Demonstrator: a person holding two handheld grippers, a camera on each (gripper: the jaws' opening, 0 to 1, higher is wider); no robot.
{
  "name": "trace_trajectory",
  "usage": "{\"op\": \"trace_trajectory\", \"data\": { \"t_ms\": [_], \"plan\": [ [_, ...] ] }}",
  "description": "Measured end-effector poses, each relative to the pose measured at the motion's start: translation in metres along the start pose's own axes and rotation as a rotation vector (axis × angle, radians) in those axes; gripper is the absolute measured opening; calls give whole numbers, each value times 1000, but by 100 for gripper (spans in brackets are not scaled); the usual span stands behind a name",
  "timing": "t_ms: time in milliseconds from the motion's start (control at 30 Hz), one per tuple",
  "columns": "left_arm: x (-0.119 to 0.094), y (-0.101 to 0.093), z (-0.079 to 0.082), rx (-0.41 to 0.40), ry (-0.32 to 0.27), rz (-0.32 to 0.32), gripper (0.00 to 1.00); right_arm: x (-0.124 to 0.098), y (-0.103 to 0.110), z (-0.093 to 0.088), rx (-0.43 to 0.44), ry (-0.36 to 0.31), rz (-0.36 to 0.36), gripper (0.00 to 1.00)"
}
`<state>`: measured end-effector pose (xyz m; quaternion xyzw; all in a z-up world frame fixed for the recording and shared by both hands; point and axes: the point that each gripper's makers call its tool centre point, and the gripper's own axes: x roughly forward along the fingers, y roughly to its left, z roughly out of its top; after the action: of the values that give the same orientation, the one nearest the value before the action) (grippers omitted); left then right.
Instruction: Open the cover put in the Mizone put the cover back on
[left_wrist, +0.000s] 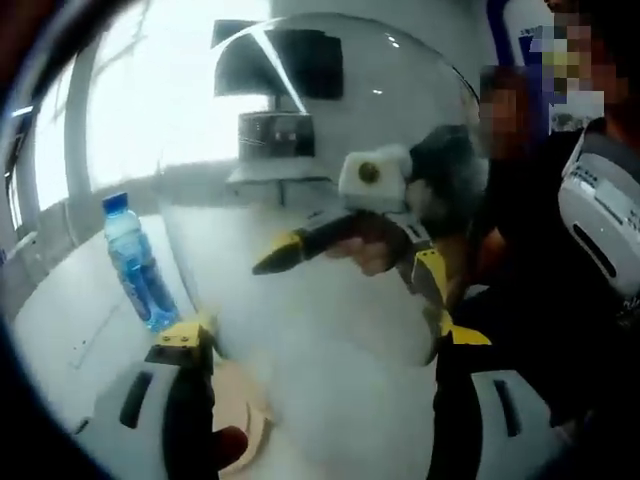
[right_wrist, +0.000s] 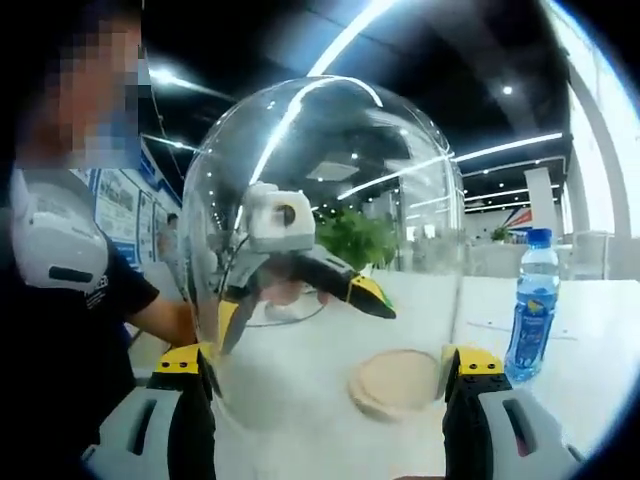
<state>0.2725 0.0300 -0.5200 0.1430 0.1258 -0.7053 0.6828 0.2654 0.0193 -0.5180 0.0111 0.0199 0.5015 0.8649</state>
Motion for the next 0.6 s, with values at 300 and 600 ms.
{"op": "trace_trajectory", "data": {
  "t_ms": [300,600],
  "plan": [
    [1,-6,-8,19,57,13,80,-2,5,-8,4,21,7,90],
    [2,-12,-13,20,91,20,80,-4,10,-13,10,20,17,90]
  ]
}}
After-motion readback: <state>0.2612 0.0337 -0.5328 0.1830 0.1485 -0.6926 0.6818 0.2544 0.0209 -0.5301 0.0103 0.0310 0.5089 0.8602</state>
